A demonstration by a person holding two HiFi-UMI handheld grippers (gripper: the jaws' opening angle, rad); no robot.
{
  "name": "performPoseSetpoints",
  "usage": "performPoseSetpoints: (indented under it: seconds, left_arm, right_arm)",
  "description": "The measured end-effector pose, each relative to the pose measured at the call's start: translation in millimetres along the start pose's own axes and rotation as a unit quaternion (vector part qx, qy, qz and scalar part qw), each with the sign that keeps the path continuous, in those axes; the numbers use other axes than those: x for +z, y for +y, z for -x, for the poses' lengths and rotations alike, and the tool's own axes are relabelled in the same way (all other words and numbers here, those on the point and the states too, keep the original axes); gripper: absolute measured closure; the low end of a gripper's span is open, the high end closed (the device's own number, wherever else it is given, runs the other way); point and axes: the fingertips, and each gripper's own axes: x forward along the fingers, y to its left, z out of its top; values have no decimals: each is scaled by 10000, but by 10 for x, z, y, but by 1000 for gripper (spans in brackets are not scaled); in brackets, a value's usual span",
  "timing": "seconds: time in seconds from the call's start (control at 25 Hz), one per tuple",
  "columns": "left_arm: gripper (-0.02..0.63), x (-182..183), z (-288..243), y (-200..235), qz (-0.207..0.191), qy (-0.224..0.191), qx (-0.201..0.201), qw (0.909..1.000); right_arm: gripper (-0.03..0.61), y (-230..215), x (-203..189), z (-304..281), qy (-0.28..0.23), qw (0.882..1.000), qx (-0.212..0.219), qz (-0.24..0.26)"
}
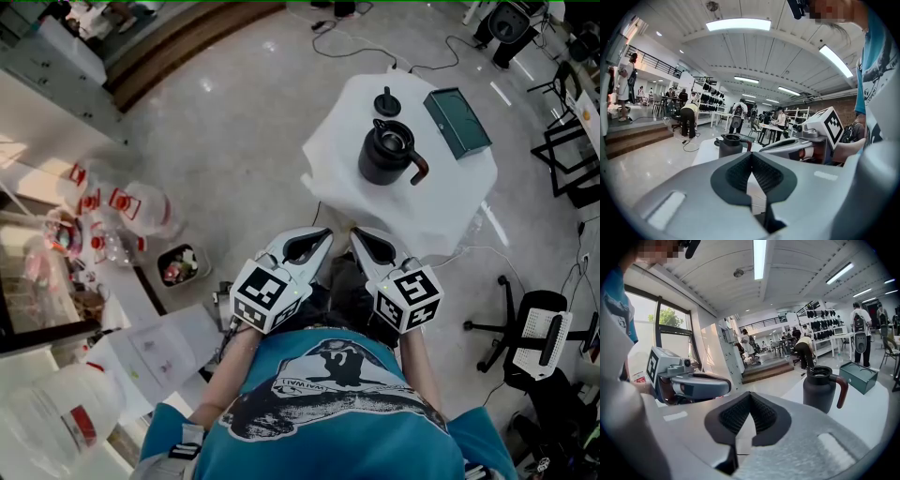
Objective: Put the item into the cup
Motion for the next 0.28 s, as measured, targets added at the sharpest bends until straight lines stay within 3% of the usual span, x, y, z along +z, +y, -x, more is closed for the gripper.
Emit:
performPoseSetpoints:
  seconds: [0.28]
  left_arm:
    - [601, -2, -2, -2, -19, 18, -39, 10000]
  right_arm:
    - [578, 21, -12, -24, 50, 10000, 8, 36]
